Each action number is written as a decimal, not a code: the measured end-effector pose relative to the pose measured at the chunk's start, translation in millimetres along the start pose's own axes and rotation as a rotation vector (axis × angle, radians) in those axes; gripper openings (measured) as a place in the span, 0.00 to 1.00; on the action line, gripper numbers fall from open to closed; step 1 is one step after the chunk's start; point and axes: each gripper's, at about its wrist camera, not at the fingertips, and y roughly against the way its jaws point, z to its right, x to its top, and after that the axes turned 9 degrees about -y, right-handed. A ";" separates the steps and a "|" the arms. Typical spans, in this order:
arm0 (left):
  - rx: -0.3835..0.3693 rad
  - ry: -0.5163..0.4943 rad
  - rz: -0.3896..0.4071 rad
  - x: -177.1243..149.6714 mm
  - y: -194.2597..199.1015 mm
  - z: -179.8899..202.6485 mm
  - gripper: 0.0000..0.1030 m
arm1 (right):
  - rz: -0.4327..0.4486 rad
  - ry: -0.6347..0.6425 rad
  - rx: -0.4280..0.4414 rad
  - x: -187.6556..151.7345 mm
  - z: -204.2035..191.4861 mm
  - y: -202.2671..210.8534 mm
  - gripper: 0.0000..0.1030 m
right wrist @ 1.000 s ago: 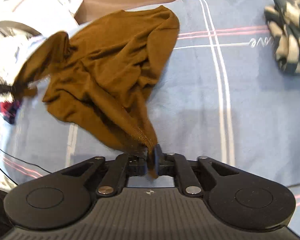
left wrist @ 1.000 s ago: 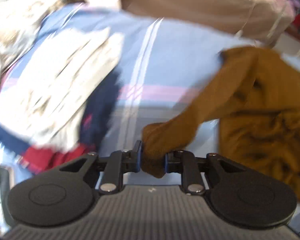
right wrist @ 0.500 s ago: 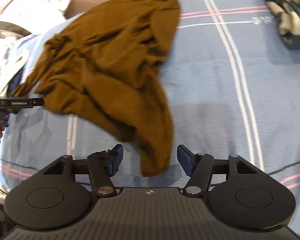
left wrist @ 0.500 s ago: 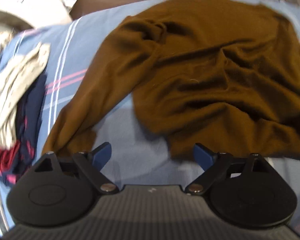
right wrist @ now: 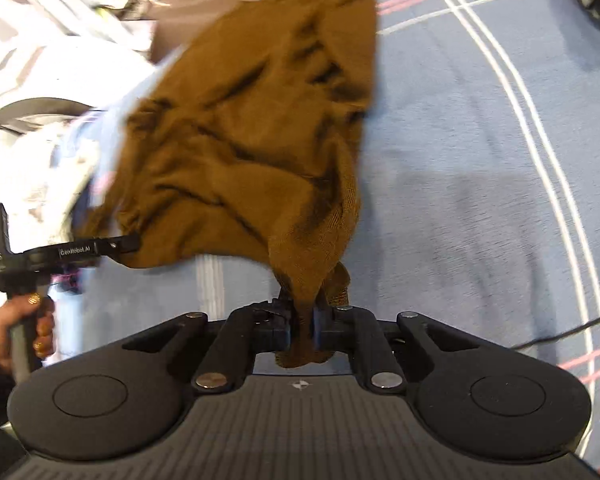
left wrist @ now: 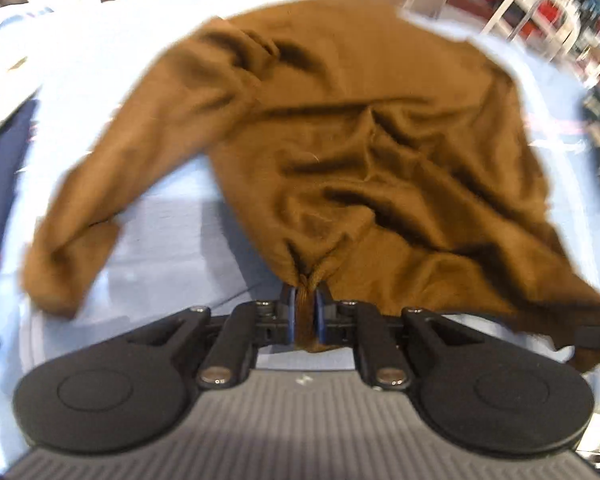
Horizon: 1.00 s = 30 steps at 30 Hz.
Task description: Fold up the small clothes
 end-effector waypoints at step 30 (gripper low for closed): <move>0.024 -0.112 -0.084 -23.3 37.9 51.3 0.63 | 0.180 0.086 -0.193 66.5 1.3 -73.4 0.64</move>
